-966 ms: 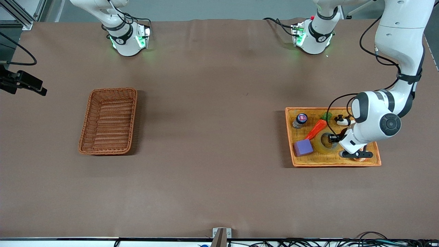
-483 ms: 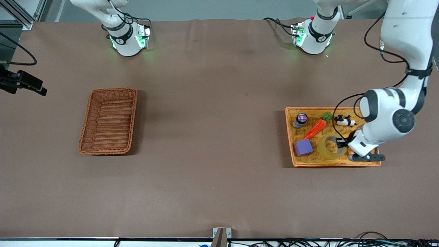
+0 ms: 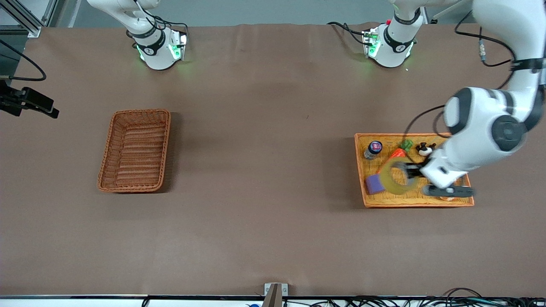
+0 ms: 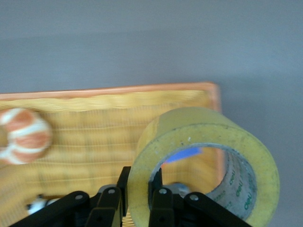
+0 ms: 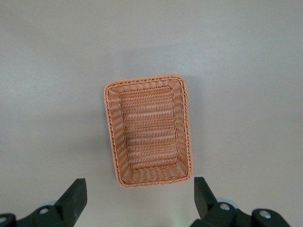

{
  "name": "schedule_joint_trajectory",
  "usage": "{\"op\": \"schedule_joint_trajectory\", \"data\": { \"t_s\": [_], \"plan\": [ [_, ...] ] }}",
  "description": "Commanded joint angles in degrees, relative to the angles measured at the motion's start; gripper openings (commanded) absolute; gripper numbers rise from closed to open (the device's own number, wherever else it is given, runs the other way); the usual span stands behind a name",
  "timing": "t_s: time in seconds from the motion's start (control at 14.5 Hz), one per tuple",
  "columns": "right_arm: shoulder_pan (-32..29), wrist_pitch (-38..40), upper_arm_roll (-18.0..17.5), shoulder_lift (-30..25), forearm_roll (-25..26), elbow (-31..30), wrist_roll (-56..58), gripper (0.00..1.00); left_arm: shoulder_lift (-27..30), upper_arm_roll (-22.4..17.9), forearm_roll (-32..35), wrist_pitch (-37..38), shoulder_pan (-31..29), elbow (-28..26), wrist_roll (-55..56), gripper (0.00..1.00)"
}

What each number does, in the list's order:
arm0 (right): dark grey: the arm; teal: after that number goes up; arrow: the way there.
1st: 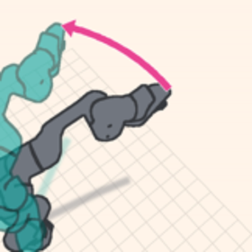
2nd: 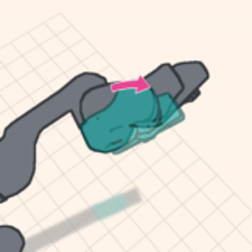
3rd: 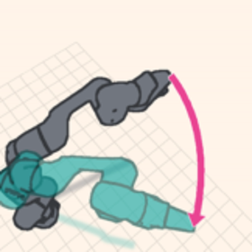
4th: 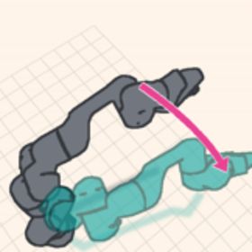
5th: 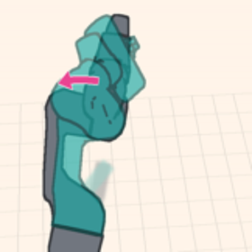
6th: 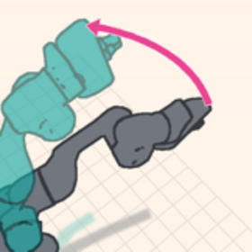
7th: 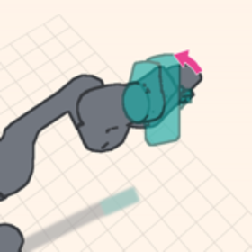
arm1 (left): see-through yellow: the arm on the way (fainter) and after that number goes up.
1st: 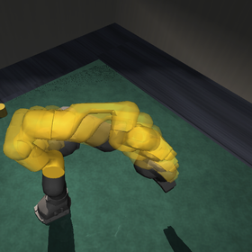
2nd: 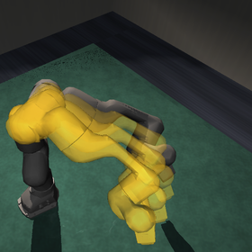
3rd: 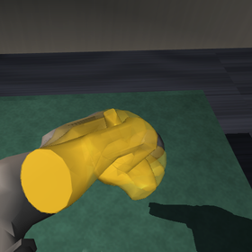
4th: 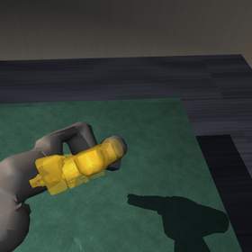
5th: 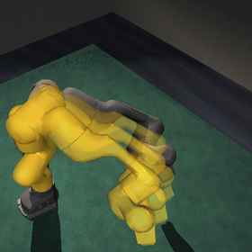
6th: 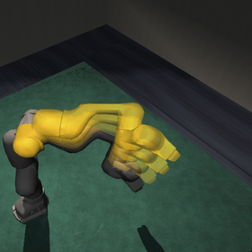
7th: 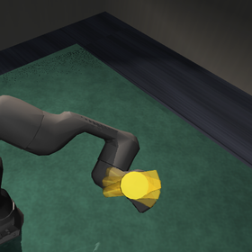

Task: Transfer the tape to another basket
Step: 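Carry the tape roll with the left gripper toward the table middle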

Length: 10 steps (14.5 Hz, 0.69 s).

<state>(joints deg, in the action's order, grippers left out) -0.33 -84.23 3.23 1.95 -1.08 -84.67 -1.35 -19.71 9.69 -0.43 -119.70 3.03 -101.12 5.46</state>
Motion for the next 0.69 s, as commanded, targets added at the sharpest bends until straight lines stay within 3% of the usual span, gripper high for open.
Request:
{"op": "schedule_joint_trajectory", "data": {
  "t_s": [0.0,0.41,0.62],
  "plan": [
    [-0.20,0.20,0.11,-0.80,-0.94,-0.76,0.56,1.00,-4.36,-0.02,0.78,0.78,8.10,4.25,2.44,0.00],
    [-0.29,0.12,0.11,-0.80,-0.94,-0.85,0.64,1.00,-16.13,-0.19,0.78,0.78,26.29,16.20,23.60,0.00],
    [-0.29,0.03,0.11,-0.80,-0.94,-0.85,0.56,1.00,-21.32,-0.11,0.43,0.78,31.49,23.12,26.89,0.00]
  ]
}}
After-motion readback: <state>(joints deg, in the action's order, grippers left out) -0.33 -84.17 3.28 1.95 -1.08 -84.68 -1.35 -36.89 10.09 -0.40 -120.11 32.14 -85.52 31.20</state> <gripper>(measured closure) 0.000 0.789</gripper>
